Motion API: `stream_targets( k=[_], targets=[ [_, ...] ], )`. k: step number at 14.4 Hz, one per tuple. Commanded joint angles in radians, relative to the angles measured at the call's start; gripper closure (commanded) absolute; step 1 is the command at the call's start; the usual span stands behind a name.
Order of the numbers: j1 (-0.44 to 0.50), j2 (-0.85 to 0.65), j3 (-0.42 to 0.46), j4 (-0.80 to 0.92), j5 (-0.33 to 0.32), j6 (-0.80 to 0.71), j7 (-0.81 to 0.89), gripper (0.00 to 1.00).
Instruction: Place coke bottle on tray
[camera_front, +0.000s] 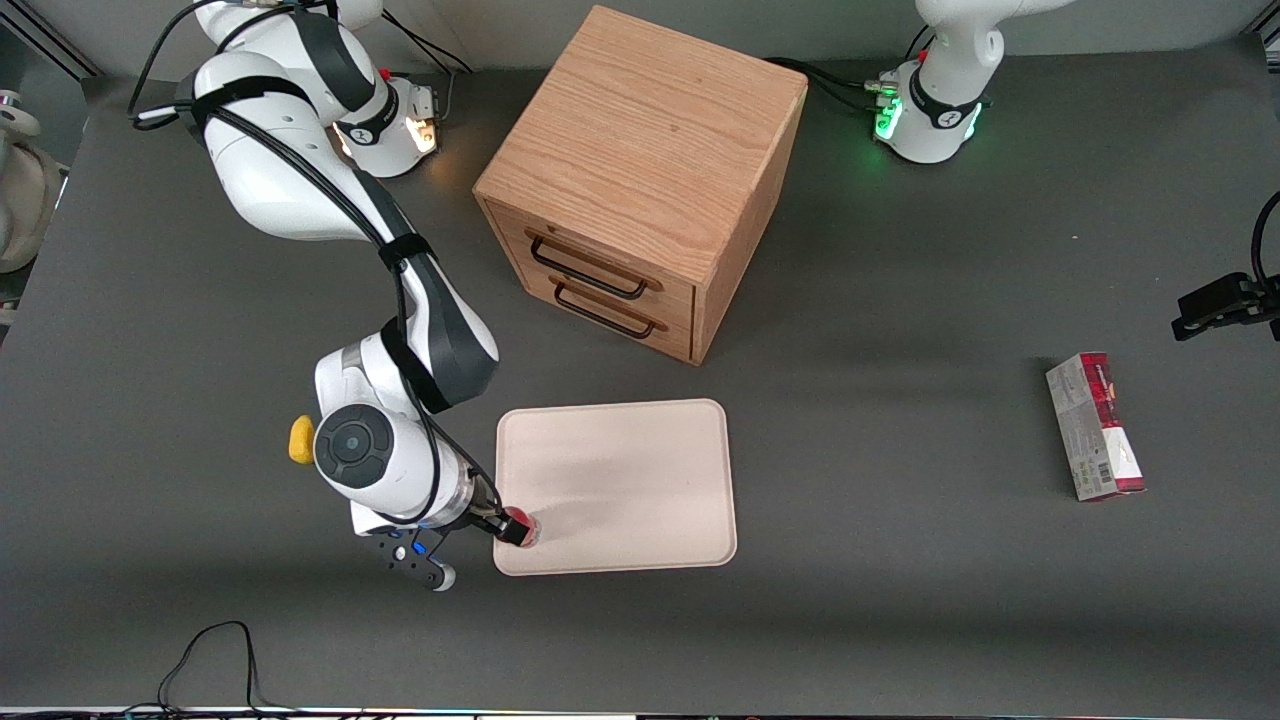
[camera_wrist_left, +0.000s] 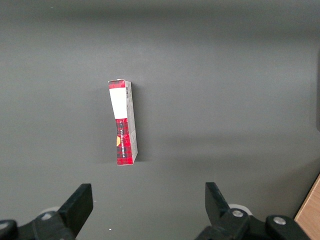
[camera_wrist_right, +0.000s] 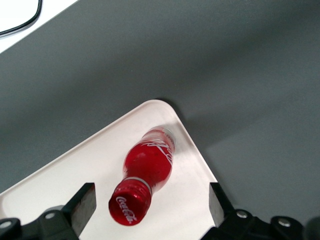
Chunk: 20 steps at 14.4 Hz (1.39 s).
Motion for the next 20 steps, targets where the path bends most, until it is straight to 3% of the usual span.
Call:
stream_targets(
  k=[1,10,17,20],
  targets=[
    [0.013,0.018,-0.005,0.036,-0.021,0.000,0.027,0.00],
    [0.011,0.002,-0.005,0.038,-0.019,-0.014,0.070,0.00],
    [-0.025,-0.073,-0.007,0.038,-0.009,-0.134,0.076,0.00],
    [-0.051,-0.105,-0.008,0.038,0.045,-0.134,0.097,0.00]
  ],
)
